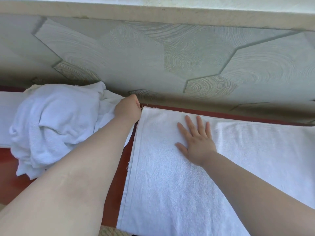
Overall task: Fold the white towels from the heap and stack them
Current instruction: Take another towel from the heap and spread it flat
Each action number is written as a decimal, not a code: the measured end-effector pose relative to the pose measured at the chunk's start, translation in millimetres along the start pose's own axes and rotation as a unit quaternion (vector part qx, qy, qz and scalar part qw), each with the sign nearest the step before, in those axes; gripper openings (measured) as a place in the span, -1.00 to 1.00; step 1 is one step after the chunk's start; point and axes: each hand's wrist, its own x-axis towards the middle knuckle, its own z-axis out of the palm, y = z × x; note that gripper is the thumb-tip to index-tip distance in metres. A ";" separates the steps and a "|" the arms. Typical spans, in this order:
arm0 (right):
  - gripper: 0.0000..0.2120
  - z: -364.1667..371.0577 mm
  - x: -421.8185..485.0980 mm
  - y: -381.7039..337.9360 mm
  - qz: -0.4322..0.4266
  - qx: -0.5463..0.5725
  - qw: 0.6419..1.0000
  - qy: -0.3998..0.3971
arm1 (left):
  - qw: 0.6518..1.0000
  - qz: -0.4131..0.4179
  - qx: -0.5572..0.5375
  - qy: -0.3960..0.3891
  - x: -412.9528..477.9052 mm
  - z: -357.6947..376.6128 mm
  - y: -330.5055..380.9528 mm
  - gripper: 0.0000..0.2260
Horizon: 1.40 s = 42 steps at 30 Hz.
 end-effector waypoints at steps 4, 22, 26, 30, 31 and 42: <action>-0.26 -4.5 1.1 0.3 0.025 -0.006 0.999 -0.020 | 0.991 0.043 -0.034 0.119 -15.2 -5.9 11.3 -0.91; -0.28 2.8 -53.4 113.5 0.060 0.013 0.998 0.000 | 0.962 0.146 0.210 -0.097 -83.4 68.4 67.9 -0.28; -0.26 -19.5 -23.5 154.9 0.066 0.009 0.998 -0.015 | 0.966 0.071 0.229 -0.099 -87.7 67.0 99.2 -0.34; -0.33 -28.7 -45.7 146.9 0.044 0.038 0.997 0.059 | 0.965 0.199 0.163 -0.058 -146.1 95.1 193.2 -0.35; -0.34 -24.3 -58.1 142.1 0.047 0.061 0.994 0.081 | 0.957 0.241 0.143 -0.071 -163.1 109.1 215.2 -0.35; -0.29 18.2 -117.7 279.1 0.198 0.062 0.977 0.054 | 0.943 0.225 0.218 -0.108 -182.9 160.0 269.5 -0.31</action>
